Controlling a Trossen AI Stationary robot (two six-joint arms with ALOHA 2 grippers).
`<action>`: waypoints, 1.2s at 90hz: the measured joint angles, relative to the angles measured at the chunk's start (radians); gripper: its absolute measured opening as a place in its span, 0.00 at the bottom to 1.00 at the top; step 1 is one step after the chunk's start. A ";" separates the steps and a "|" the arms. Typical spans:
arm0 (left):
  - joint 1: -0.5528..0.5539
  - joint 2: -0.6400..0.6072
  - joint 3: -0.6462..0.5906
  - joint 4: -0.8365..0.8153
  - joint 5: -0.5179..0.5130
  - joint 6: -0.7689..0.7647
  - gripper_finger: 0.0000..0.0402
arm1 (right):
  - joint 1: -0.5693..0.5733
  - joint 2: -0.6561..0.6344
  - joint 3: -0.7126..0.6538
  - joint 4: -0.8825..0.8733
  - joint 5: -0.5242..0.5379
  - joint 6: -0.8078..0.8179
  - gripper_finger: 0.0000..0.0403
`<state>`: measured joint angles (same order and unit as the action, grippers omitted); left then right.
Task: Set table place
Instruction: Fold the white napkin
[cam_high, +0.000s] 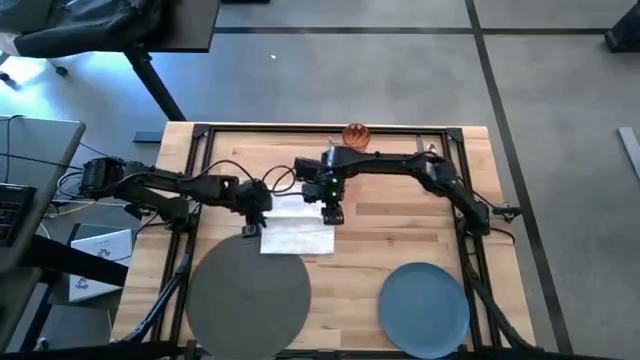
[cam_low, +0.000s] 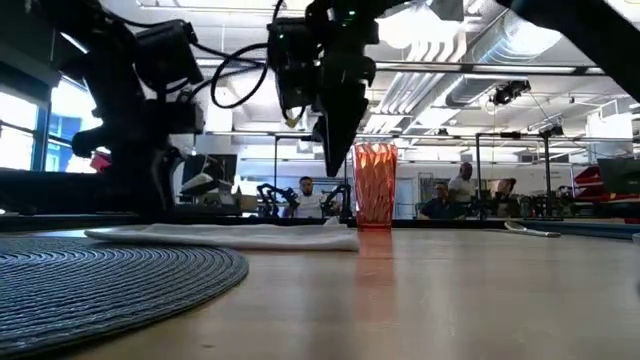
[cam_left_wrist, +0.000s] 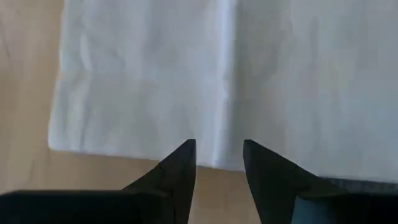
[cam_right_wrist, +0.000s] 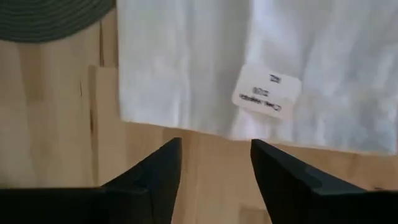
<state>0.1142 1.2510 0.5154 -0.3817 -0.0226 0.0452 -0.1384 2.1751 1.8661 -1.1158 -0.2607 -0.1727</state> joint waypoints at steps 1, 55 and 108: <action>0.000 0.000 -0.003 0.005 0.003 0.000 0.29 | 0.000 -0.011 -0.023 0.023 0.004 0.009 0.41; 0.000 0.021 -0.040 0.088 0.046 -0.042 0.29 | 0.020 -0.183 -0.585 0.736 0.147 0.082 0.35; 0.008 0.072 0.029 -0.037 0.090 -0.040 0.02 | 0.024 -0.154 -0.502 0.551 0.133 0.028 0.02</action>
<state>0.1223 1.3227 0.5448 -0.4186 0.0679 0.0052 -0.1143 2.0208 1.3641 -0.5645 -0.1277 -0.1446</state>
